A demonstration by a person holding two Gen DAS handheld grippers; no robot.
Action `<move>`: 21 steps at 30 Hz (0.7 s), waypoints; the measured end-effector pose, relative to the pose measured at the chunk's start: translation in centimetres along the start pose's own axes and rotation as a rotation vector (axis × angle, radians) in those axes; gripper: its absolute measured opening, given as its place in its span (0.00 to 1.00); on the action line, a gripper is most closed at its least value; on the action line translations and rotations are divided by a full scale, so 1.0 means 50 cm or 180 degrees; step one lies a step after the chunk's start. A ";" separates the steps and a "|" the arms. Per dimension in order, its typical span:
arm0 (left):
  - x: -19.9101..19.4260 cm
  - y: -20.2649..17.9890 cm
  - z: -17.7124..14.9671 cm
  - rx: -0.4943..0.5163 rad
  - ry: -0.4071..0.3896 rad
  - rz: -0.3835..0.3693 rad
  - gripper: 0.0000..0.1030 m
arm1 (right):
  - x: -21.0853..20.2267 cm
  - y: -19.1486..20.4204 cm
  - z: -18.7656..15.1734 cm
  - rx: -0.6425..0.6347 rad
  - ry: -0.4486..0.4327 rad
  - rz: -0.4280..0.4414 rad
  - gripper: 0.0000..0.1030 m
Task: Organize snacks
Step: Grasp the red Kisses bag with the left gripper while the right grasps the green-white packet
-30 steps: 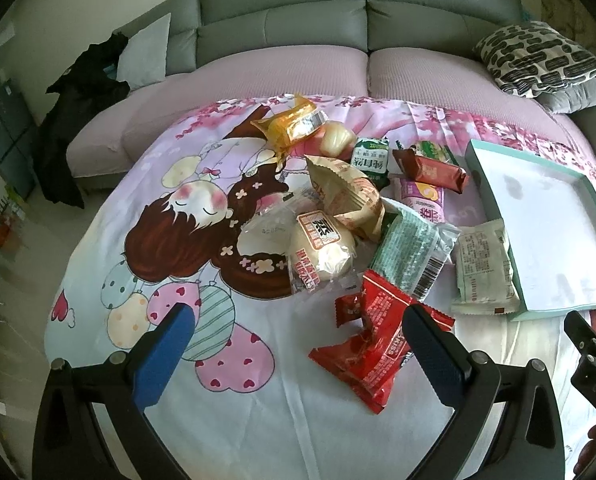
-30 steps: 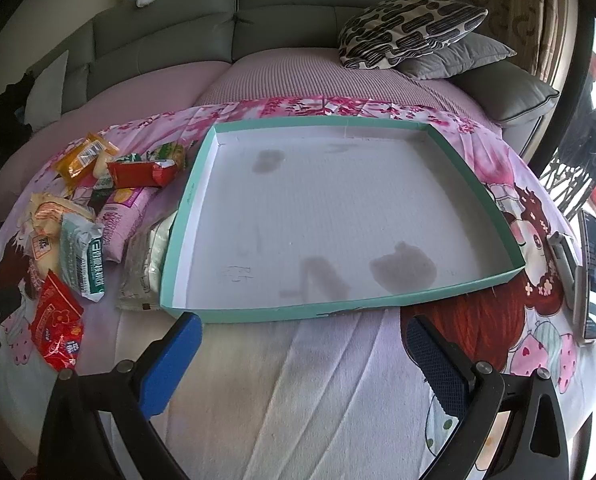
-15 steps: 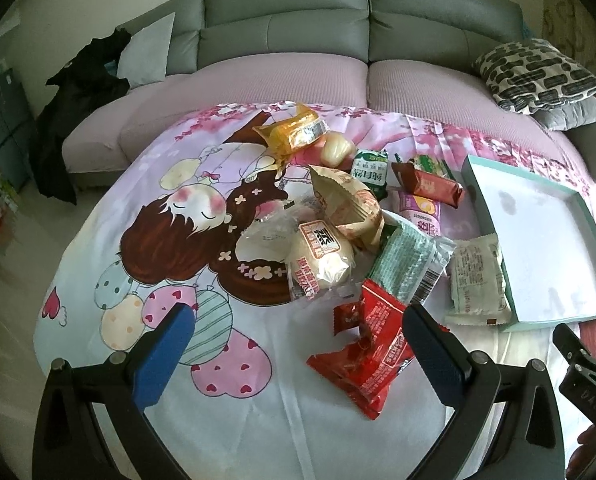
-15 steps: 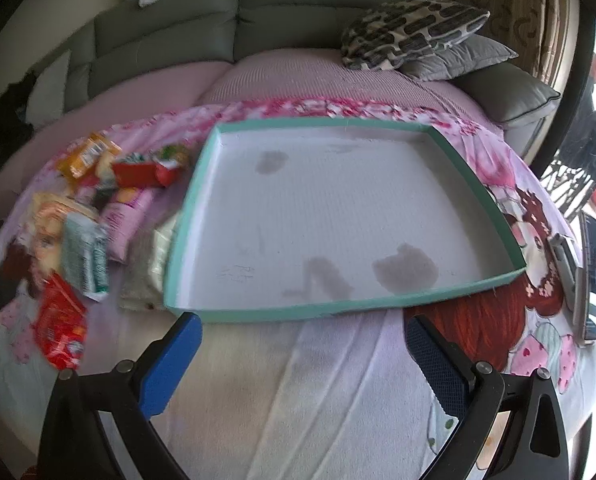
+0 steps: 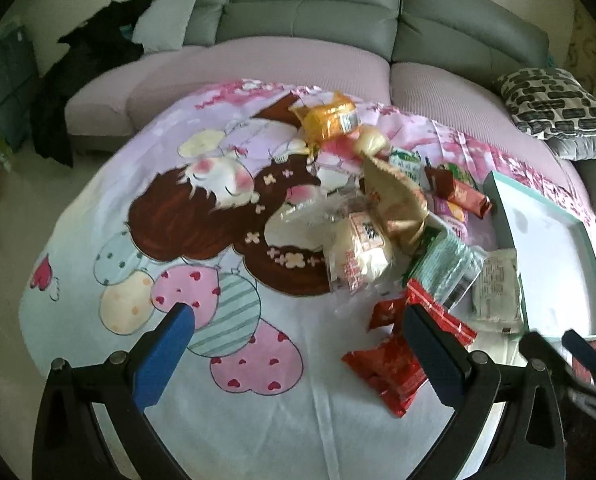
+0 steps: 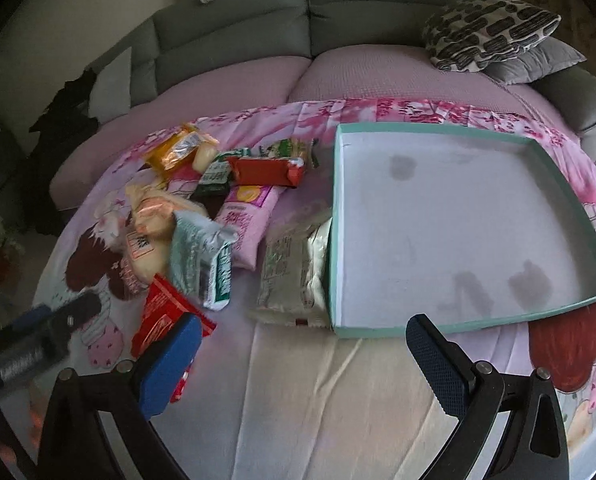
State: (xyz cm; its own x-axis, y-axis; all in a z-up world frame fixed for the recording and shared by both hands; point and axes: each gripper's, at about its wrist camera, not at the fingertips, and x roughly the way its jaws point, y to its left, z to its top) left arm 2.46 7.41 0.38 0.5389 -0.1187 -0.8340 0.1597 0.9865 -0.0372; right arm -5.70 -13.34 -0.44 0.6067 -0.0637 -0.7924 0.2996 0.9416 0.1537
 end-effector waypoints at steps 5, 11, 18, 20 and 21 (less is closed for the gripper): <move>0.023 -0.011 -0.011 0.0055 0.0124 -0.0169 1.00 | 0.008 0.017 0.023 -0.0002 0.0004 -0.0024 1.00; 0.023 -0.041 -0.018 0.0239 0.0146 -0.0403 0.98 | 0.016 0.037 0.060 -0.0032 0.0011 0.0038 0.94; 0.041 -0.076 -0.029 0.0417 0.0290 -0.0576 0.94 | 0.044 0.054 0.093 -0.0004 0.0152 0.0219 0.78; 0.048 -0.087 -0.033 0.0467 0.0346 -0.0650 0.93 | 0.057 0.066 0.097 -0.0034 0.0207 0.0286 0.75; 0.052 -0.092 -0.034 0.0488 0.0371 -0.0660 0.92 | 0.062 0.072 0.097 -0.0055 0.0226 0.0311 0.74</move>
State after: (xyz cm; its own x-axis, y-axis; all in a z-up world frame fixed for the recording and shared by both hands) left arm 1.74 2.77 -2.56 0.3843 -0.2936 -0.8753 0.3847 0.9128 -0.1372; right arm 0.82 -11.74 0.53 0.5786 0.0516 -0.8140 0.2285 0.9478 0.2225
